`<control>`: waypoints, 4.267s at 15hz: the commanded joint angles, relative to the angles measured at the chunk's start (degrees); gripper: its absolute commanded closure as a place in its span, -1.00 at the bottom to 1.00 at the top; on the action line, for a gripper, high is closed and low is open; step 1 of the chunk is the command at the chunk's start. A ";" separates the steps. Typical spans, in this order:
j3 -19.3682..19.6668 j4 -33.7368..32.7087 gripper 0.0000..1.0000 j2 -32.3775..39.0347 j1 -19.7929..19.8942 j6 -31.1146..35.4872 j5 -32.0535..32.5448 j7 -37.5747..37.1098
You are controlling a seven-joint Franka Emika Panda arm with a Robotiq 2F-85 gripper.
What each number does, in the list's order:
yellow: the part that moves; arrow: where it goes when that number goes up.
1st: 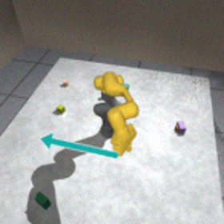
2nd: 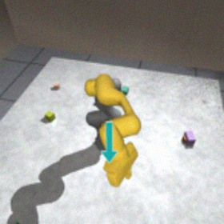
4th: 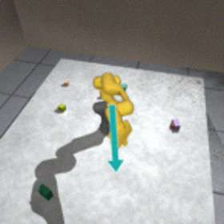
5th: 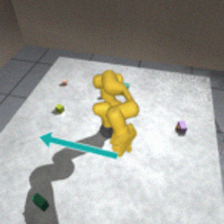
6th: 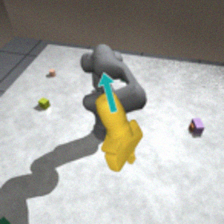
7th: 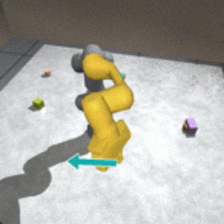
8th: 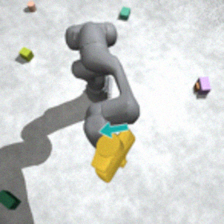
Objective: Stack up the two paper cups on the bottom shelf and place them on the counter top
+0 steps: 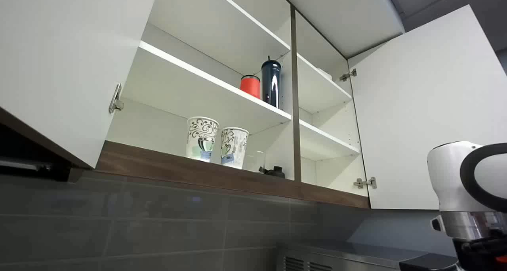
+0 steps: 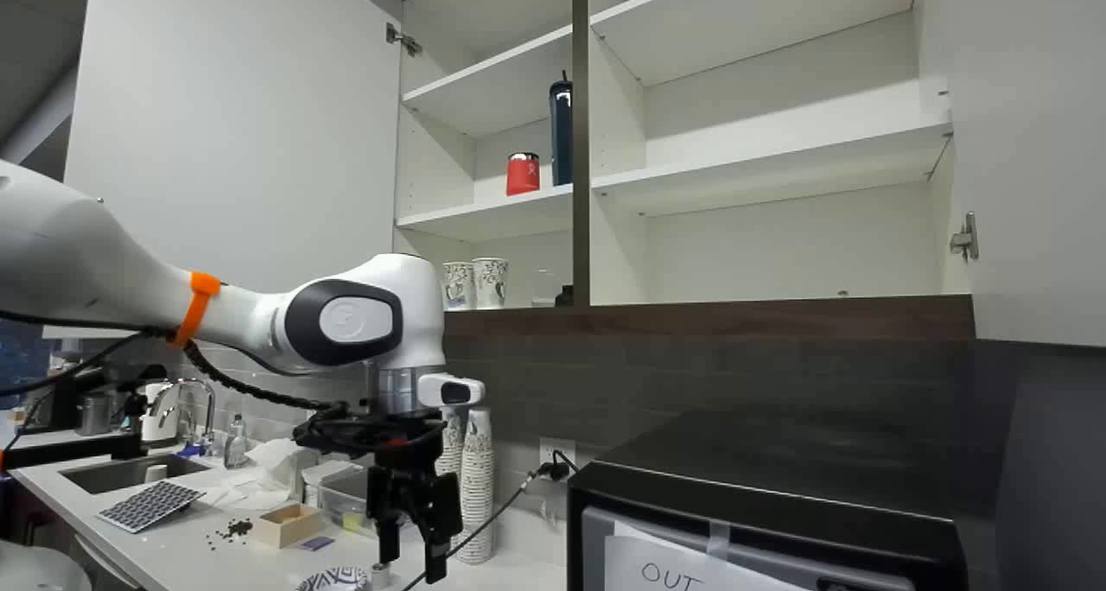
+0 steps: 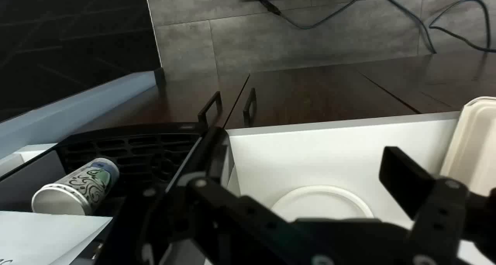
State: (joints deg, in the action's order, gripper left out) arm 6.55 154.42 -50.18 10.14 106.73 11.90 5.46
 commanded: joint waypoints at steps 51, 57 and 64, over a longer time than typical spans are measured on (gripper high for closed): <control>-25.15 -52.65 -1.00 29.17 -4.81 25.81 -20.52 -65.73; -24.27 -63.19 -1.00 37.95 -7.02 29.22 -15.50 -67.59; -21.91 -69.72 -1.00 43.17 -9.16 28.20 -6.89 -67.31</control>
State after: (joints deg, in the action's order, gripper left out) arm -16.75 88.24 -9.68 2.60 136.89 0.74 -60.39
